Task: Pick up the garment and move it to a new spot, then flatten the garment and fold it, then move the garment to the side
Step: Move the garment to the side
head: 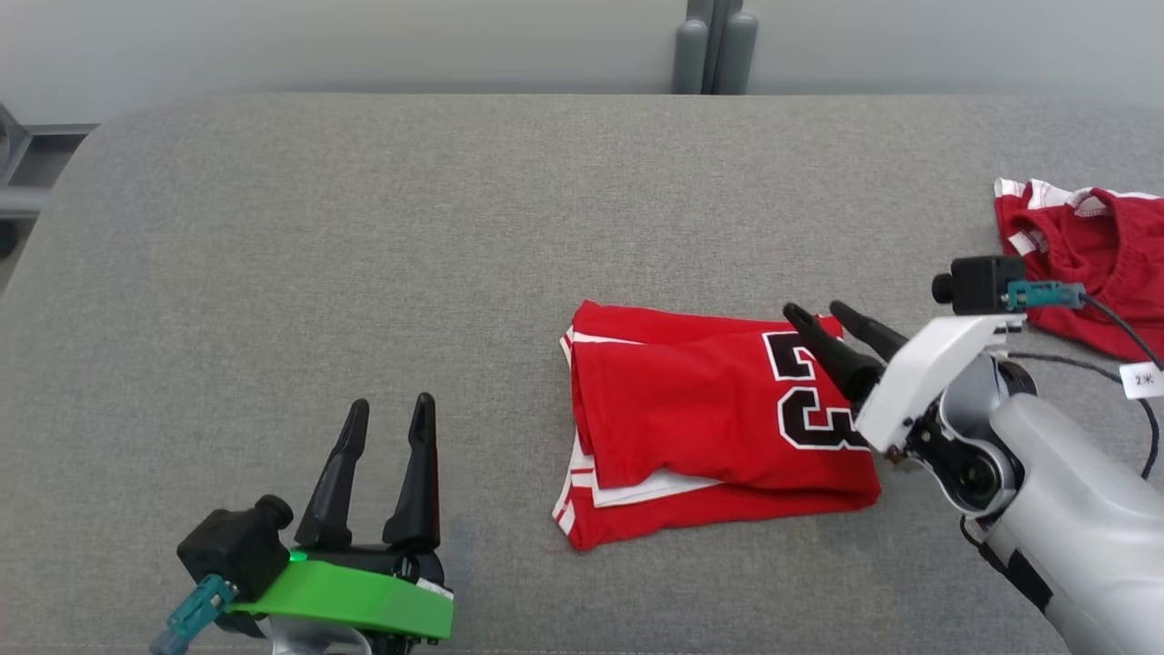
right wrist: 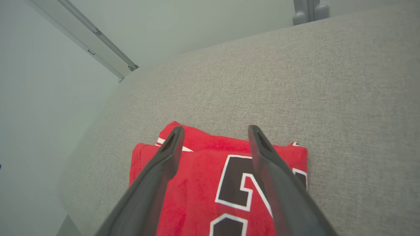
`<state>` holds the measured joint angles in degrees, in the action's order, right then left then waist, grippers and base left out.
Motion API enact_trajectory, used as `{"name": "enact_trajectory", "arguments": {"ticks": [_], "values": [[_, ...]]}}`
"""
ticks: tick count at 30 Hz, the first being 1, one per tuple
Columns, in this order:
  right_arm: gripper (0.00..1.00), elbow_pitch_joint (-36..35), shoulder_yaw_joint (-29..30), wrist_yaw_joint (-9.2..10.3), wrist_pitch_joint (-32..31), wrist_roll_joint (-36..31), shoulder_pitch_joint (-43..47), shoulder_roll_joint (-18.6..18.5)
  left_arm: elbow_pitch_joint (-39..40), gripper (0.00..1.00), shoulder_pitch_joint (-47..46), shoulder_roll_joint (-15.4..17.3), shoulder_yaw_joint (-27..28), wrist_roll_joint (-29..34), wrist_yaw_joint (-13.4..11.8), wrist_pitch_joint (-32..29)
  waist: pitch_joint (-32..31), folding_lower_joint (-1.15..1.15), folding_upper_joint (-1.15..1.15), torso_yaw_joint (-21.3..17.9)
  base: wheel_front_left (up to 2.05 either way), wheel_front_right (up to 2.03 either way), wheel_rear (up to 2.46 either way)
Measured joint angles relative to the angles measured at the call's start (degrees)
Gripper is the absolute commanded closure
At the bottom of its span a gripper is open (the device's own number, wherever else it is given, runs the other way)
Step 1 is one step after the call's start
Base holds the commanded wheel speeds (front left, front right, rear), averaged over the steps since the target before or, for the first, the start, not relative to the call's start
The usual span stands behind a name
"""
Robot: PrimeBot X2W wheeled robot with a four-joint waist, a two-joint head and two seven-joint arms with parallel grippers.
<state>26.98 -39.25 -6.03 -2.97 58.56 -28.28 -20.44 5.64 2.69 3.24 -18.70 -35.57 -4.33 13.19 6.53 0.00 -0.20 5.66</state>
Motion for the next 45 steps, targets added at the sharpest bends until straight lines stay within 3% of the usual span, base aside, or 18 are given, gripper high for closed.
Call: {"name": "enact_trajectory", "arguments": {"ticks": [10, 24, 25, 26, 27, 29, 32, 39, 45], "values": [[0.0, 3.1, 1.46, -0.13, 1.65, 2.46, 6.16, -2.11, 0.46, 0.0, -0.07, 0.01, -1.78, 0.56, 0.01, -0.48, 3.06, 0.0, 0.0, -1.43, 0.0, 0.0, 0.0], [0.0, 5.27, 1.18, -0.54, 1.99, 4.74, 6.43, -1.14, -0.62, 0.0, -0.37, 0.01, -1.37, 0.62, 0.05, -0.55, 5.14, 0.0, 0.0, 1.88, 0.0, 0.0, 0.0], [0.12, 5.34, 1.12, -0.6, 1.91, 4.98, 6.42, -0.99, -0.64, 0.0, -0.37, 0.01, -1.25, 0.62, 0.05, -0.55, 5.12, 0.0, 0.0, 1.95, 0.0, 0.0, 0.0], [0.35, 5.49, 1.05, -0.73, 1.91, 5.06, 6.42, -0.9, -0.69, 0.0, -0.37, 0.01, -1.22, 0.62, 0.05, -0.55, 5.1, 0.0, 0.0, 1.99, 0.0, 0.0, 0.0], [0.52, 5.67, 0.98, -0.96, 1.91, 5.09, 6.41, -0.83, -0.75, 0.0, -0.37, 0.01, -1.18, 0.62, 0.05, -0.55, 5.07, 0.0, 0.0, 2.02, 0.0, 0.0, 0.0], [0.63, 6.05, 0.89, -1.03, 1.91, 5.15, 6.38, -0.75, -0.83, 0.0, -0.37, 0.01, -1.05, 0.62, 0.05, -0.55, 5.03, 0.0, 0.0, 2.03, 0.0, 0.0, 0.0], [1.0, 6.43, 0.88, -1.03, 2.0, 5.32, 6.34, -0.42, -0.9, 0.0, -0.37, 0.01, -0.91, 0.62, 0.04, -0.54, 4.95, 0.0, 0.0, 1.95, 0.0, 0.0, 0.0], [1.0, 6.17, 0.09, -1.03, 3.15, 4.72, 4.61, -0.19, -1.21, 0.0, -0.37, 0.1, 0.2, 0.62, 0.02, -0.52, 4.54, 0.0, 0.0, 0.99, 0.0, 0.0, 0.0], [1.0, 4.21, 0.4, -1.03, 3.53, 3.5, 0.9, -4.04, -1.44, 0.0, -0.34, 0.13, 0.38, 0.62, 0.02, -0.46, 3.61, 0.0, 0.0, -0.63, 0.0, 0.0, 0.0]]}}
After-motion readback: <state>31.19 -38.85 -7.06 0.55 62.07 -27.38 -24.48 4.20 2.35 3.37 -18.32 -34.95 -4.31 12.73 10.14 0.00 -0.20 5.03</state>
